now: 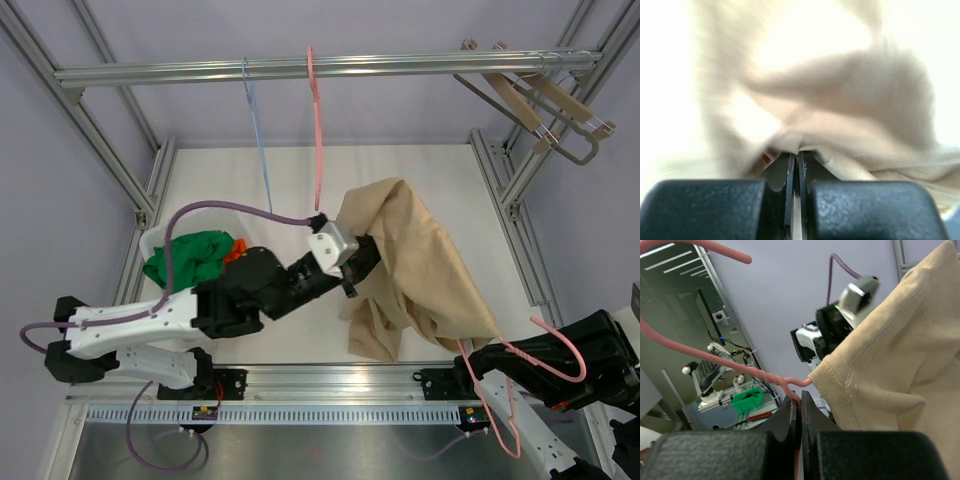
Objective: Remove the t-shirt from the hanger
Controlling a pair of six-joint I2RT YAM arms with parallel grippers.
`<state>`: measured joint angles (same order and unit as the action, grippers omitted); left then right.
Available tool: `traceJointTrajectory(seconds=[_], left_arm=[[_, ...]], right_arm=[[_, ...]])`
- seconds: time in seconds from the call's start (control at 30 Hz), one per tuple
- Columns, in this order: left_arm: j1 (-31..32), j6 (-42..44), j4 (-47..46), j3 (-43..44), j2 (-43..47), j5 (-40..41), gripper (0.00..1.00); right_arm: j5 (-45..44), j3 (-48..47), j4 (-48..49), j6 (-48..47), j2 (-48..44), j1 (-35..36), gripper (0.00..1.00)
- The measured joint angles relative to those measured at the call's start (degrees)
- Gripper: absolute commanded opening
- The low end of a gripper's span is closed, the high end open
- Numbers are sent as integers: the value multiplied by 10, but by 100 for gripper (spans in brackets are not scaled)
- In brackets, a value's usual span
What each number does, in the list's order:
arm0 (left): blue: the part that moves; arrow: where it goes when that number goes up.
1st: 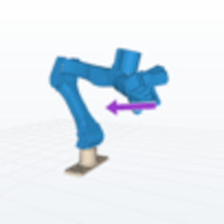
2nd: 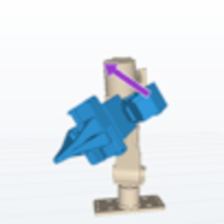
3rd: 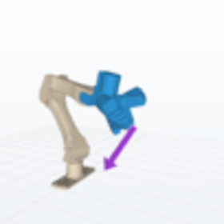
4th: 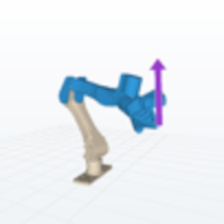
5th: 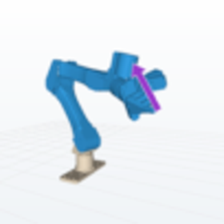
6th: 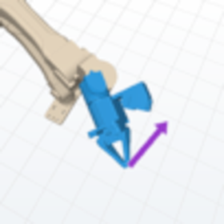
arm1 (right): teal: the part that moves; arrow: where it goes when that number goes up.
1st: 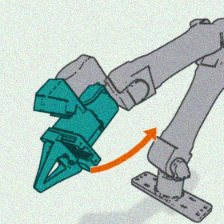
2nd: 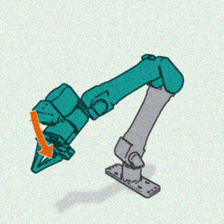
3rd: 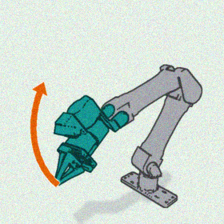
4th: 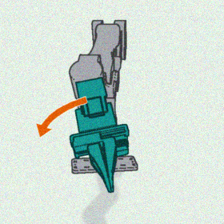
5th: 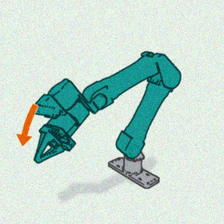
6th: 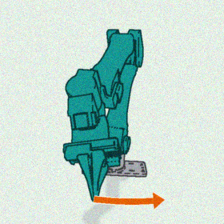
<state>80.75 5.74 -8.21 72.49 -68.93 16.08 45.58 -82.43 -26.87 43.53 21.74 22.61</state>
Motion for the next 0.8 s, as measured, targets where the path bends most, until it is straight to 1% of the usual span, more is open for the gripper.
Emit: traceJointTrajectory(seconds=[0.1, 0.2, 0.3, 0.37, 0.5, 0.57, 0.67, 0.8], left_arm=[[28, 12, 29, 0, 65, 27, 0], [73, 31, 68, 15, 122, 61, 0], [106, 50, 123, 64, 152, 96, 0], [109, 65, 158, 106, 160, 124, 0], [109, 119, 202, 184, 165, 209, 0], [109, 173, 202, 215, 165, 257, 0], [109, 257, 177, 251, 163, 313, 0], [109, 354, 130, 289, 158, 343, 0]], right_arm=[[-14, -23, -46, -30, -4, 0, 0], [-34, -40, -92, -57, -9, 6, 0], [-62, -52, -132, -77, -19, 20, 0], [-82, -59, -152, -89, -27, 28, 0], [-111, -72, -182, -109, -34, 32, 0], [-123, -72, -189, -118, -34, 32, 0], [-136, -67, -195, -125, -34, 32, 0], [-140, -52, -191, -129, -34, 32, 0]])
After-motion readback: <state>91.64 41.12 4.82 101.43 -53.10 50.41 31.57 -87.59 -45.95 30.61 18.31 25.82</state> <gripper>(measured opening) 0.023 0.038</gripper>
